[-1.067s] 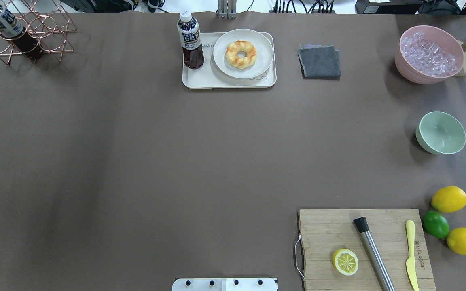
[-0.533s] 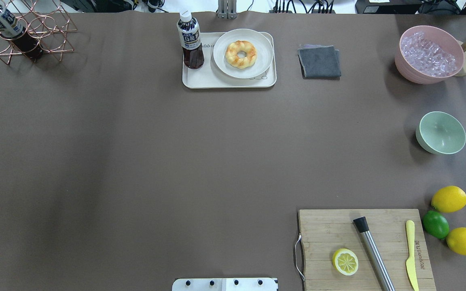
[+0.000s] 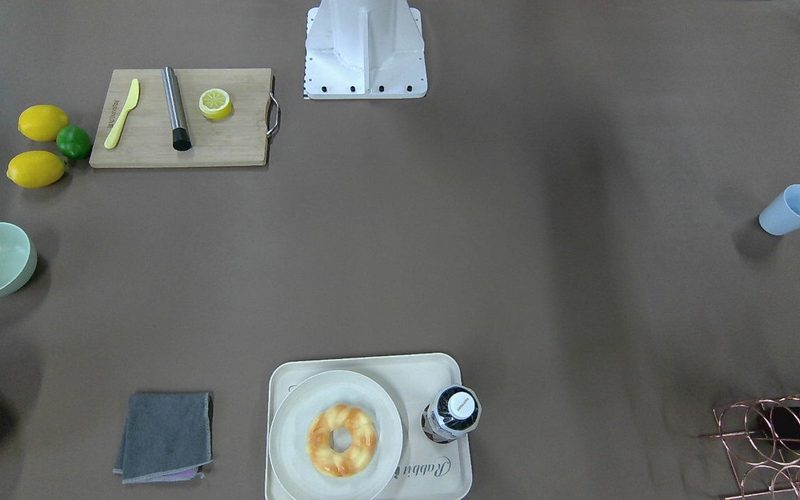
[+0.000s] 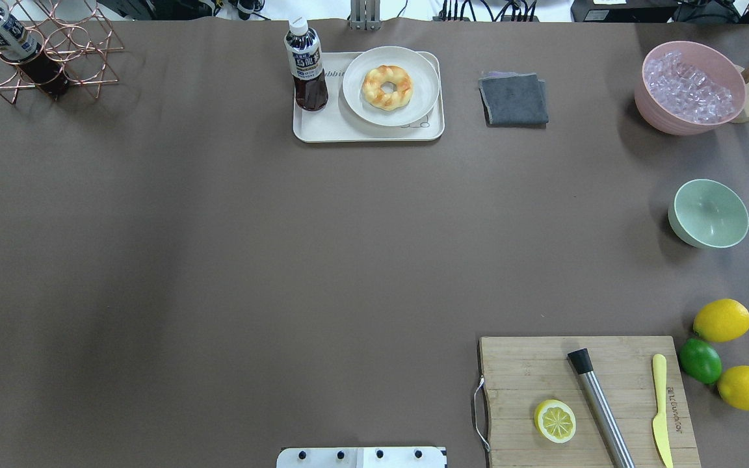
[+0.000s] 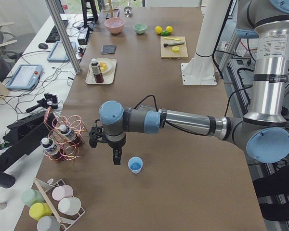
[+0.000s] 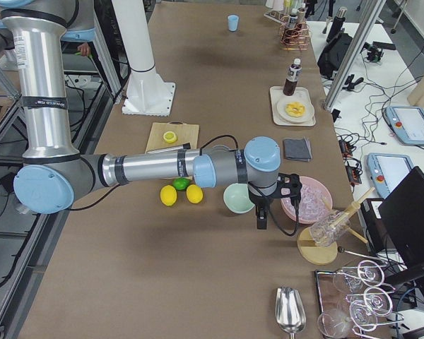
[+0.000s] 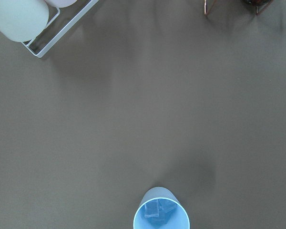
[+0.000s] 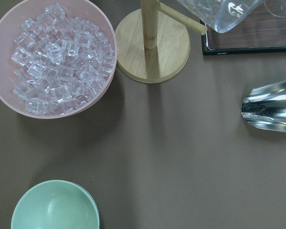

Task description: Pour ice into bowl

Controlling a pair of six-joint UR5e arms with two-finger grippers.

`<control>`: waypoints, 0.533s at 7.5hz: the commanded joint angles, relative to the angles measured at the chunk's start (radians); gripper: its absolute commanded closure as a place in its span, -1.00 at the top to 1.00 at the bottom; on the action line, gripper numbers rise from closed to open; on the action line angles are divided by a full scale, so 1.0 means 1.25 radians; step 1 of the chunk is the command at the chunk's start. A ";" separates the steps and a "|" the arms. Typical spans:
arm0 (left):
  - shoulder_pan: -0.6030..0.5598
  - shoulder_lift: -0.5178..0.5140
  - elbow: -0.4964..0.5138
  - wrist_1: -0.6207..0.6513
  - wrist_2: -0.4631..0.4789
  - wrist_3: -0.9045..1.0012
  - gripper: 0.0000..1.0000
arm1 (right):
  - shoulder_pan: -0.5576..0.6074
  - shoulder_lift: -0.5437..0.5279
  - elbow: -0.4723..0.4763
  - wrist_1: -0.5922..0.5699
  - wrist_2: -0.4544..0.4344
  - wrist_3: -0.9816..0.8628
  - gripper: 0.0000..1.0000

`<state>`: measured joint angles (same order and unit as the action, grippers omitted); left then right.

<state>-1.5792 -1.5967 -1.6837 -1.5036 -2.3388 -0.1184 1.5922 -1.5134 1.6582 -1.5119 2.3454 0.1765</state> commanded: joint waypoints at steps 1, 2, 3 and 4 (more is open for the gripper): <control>0.003 0.005 -0.054 0.000 0.005 -0.136 0.96 | -0.010 -0.004 -0.011 0.002 -0.002 0.002 0.98; 0.005 0.006 -0.075 0.003 0.003 -0.171 0.96 | -0.045 0.004 -0.033 0.014 -0.007 0.007 0.98; 0.005 0.042 -0.104 0.008 0.003 -0.175 0.96 | -0.078 0.009 -0.050 0.040 -0.010 0.012 0.98; 0.020 0.043 -0.110 0.009 0.003 -0.221 0.96 | -0.110 0.030 -0.081 0.057 -0.012 0.021 0.98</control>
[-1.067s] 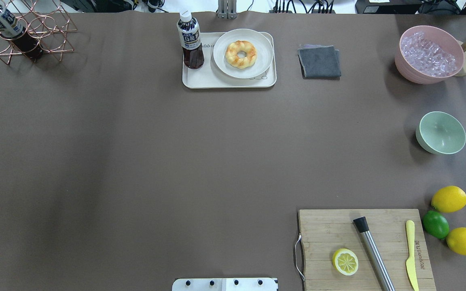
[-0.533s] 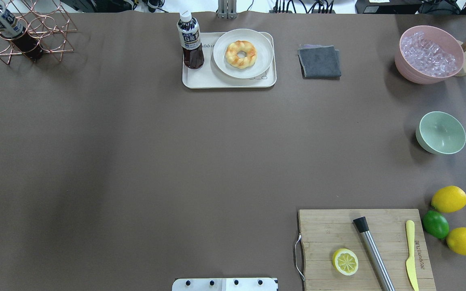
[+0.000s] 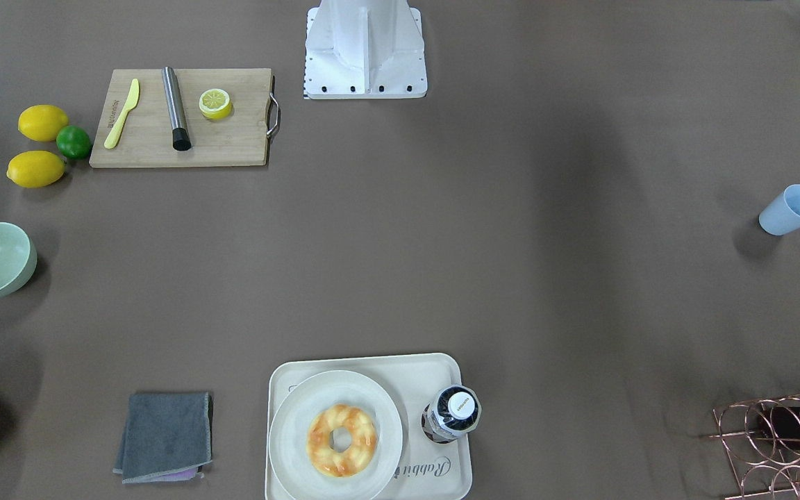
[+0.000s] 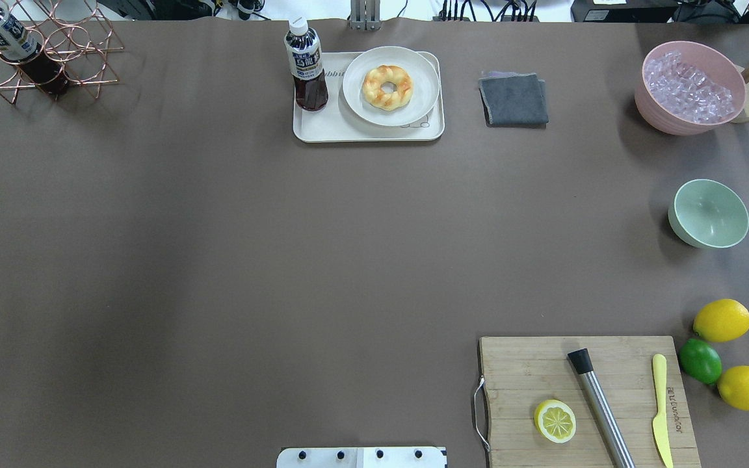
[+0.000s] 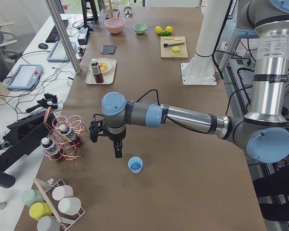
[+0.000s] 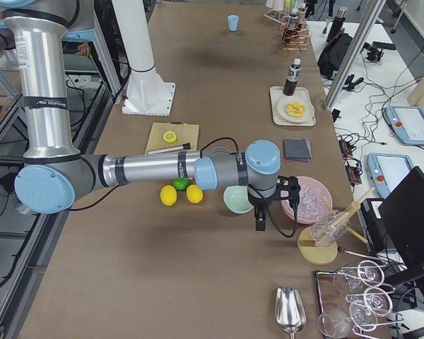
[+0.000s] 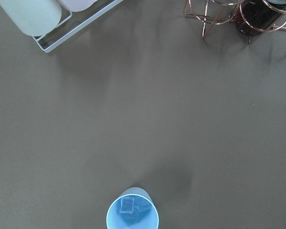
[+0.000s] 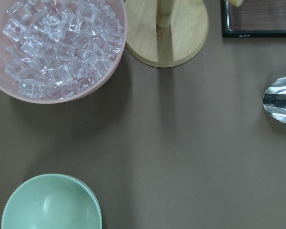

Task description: Pour ice into bowl

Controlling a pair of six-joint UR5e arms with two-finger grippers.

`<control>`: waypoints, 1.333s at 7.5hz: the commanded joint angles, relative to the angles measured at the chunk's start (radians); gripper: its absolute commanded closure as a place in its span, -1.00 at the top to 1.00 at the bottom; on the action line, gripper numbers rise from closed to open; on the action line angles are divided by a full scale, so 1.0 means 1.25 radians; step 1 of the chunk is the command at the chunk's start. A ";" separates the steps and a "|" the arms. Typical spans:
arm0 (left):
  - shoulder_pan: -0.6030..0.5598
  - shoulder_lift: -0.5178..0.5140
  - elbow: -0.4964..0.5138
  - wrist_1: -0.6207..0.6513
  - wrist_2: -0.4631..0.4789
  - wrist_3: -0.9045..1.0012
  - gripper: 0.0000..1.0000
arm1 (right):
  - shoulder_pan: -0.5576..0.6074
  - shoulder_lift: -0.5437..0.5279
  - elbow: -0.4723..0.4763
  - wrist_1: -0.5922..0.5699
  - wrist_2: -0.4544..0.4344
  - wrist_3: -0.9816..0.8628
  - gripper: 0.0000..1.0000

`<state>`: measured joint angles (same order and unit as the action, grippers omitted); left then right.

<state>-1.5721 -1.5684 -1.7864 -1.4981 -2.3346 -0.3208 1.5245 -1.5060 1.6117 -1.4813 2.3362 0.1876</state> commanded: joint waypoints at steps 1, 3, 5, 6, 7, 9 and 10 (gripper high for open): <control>0.038 0.023 -0.057 0.004 0.000 -0.139 0.96 | -0.077 0.050 -0.085 0.059 -0.005 0.017 0.98; 0.048 0.026 -0.090 0.000 -0.009 -0.231 0.96 | -0.128 0.094 -0.137 0.094 -0.023 0.039 0.98; 0.138 0.023 -0.136 -0.007 0.138 -0.422 0.96 | -0.168 0.132 -0.165 0.097 -0.031 0.052 0.98; 0.242 0.021 -0.156 -0.005 0.253 -0.537 0.96 | -0.181 0.132 -0.165 0.107 -0.039 0.060 0.98; 0.260 0.020 -0.172 -0.005 0.268 -0.622 0.95 | -0.192 0.132 -0.171 0.111 -0.039 0.061 0.98; 0.303 0.023 -0.191 0.002 0.310 -0.744 0.94 | -0.202 0.109 -0.186 0.147 -0.039 0.061 0.98; 0.337 0.025 -0.197 0.019 0.371 -0.795 0.94 | -0.203 0.093 -0.189 0.171 -0.040 0.068 0.98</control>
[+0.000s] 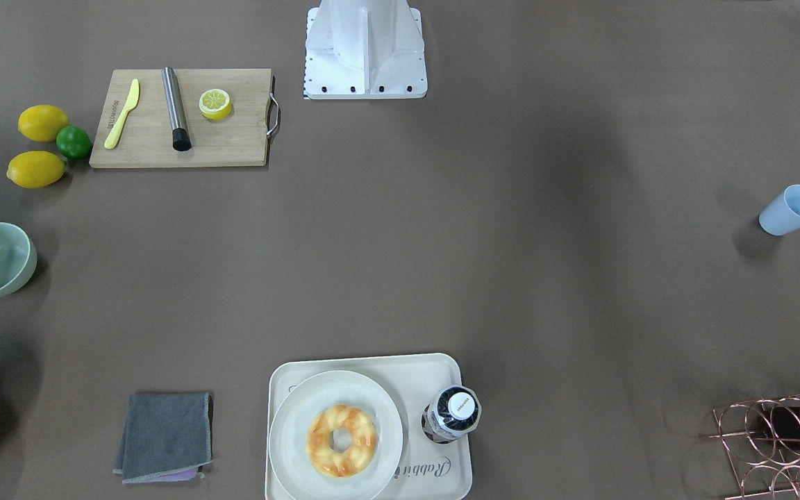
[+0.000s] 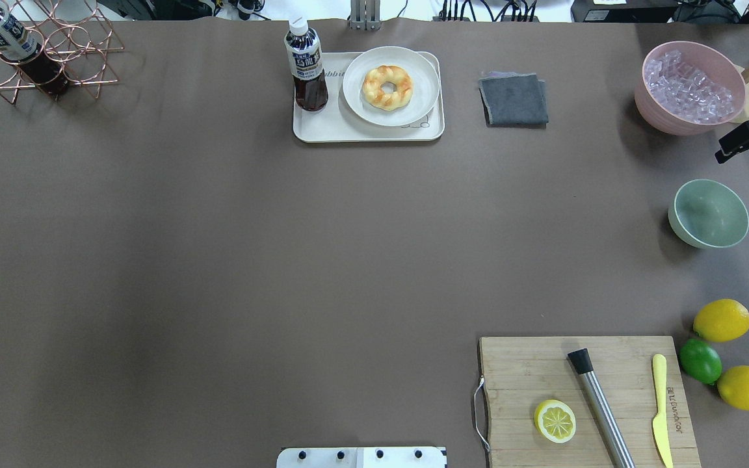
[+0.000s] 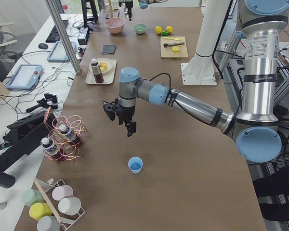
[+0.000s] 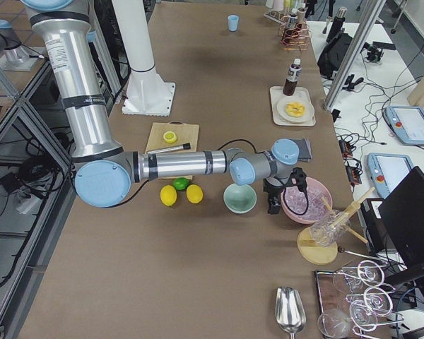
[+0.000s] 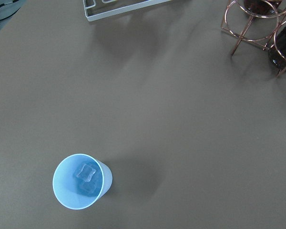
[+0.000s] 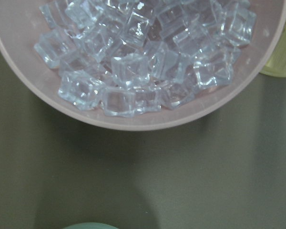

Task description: Pour ice into bowl

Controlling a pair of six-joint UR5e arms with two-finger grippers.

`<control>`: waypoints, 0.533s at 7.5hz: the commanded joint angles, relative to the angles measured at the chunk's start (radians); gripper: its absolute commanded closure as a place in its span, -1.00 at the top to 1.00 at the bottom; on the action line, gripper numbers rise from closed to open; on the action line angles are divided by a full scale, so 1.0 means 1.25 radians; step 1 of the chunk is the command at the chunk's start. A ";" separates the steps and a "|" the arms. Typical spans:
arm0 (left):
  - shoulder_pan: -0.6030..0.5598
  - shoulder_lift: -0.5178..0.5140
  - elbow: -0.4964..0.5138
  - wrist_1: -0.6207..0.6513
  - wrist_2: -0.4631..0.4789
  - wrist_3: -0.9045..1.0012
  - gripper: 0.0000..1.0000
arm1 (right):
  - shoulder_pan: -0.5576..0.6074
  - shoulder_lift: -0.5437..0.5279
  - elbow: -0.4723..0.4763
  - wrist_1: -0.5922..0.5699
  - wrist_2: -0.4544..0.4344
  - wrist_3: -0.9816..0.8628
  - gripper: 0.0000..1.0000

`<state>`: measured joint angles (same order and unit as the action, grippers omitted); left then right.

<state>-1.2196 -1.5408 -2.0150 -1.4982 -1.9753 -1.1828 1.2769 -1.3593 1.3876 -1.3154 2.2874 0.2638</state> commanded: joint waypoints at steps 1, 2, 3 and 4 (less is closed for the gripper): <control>0.076 0.002 -0.019 0.040 0.109 -0.158 0.94 | -0.008 -0.035 -0.020 0.067 -0.001 0.009 0.98; 0.099 -0.001 -0.026 0.067 0.142 -0.180 0.94 | -0.014 -0.044 -0.048 0.126 -0.006 0.043 0.95; 0.107 -0.002 -0.026 0.085 0.160 -0.206 0.94 | -0.025 -0.051 -0.056 0.159 -0.010 0.071 0.94; 0.123 0.002 -0.025 0.095 0.186 -0.244 0.94 | -0.034 -0.053 -0.046 0.159 -0.010 0.088 0.93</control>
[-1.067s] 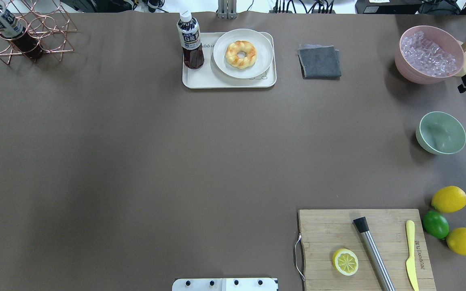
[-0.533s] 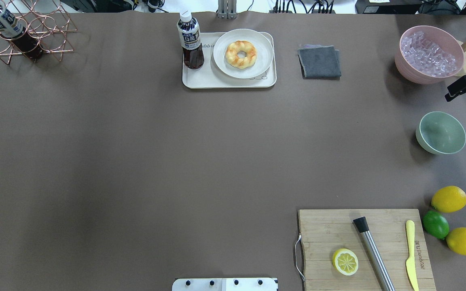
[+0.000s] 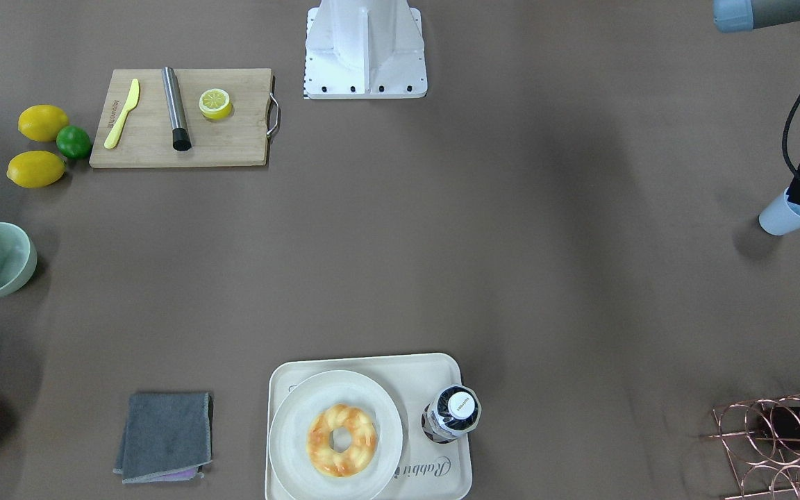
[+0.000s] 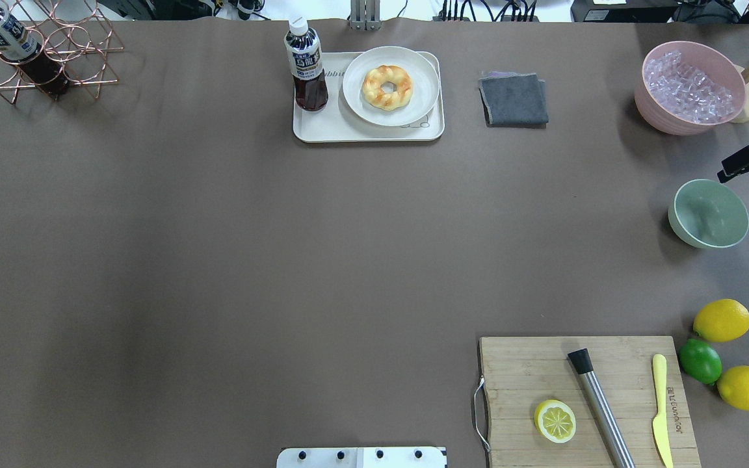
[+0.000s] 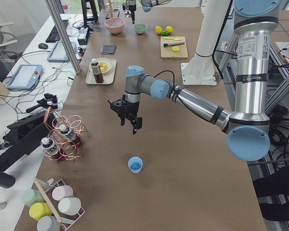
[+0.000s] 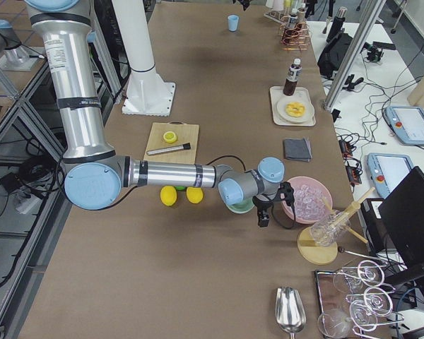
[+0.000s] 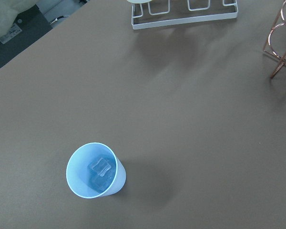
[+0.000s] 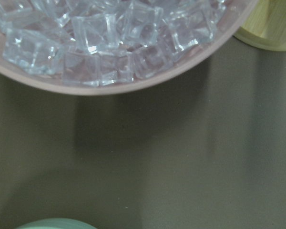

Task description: Pour ice into bowl

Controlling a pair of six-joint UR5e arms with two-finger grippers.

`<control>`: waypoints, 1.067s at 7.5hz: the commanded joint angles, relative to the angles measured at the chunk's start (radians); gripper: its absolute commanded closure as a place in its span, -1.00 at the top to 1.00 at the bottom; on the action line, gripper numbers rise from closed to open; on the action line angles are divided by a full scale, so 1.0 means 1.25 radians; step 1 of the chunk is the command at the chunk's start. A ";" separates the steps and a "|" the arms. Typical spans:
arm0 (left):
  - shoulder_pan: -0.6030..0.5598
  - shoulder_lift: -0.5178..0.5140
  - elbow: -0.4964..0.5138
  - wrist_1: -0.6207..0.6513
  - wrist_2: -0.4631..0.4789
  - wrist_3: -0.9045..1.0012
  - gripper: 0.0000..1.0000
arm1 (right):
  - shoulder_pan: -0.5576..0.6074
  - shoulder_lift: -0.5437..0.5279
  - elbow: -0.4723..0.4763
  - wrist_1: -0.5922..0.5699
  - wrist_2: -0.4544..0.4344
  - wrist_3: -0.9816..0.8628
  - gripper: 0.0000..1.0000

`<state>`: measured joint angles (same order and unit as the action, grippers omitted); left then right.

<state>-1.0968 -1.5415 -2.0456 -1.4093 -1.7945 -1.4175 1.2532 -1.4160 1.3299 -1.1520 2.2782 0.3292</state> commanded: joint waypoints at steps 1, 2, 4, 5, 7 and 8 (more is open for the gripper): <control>0.045 0.000 0.002 0.047 0.062 -0.094 0.94 | -0.028 -0.010 0.013 0.028 -0.004 0.058 0.93; 0.076 0.000 0.003 0.061 0.089 -0.136 0.93 | -0.037 -0.013 0.032 0.028 -0.003 0.063 0.93; 0.110 -0.003 0.002 0.111 0.121 -0.200 0.93 | -0.044 -0.054 0.093 0.026 0.000 0.062 0.93; 0.134 -0.003 0.007 0.119 0.136 -0.215 0.93 | -0.047 -0.078 0.113 0.028 0.000 0.059 0.93; 0.181 -0.021 0.034 0.197 0.171 -0.265 0.93 | -0.059 -0.110 0.111 0.069 -0.003 0.058 0.91; 0.183 -0.056 0.059 0.243 0.187 -0.295 0.93 | -0.060 -0.110 0.108 0.069 -0.003 0.057 0.42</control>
<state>-0.8947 -1.5587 -2.0157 -1.2007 -1.5966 -1.7270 1.1845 -1.5387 1.4676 -1.0832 2.2760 0.4024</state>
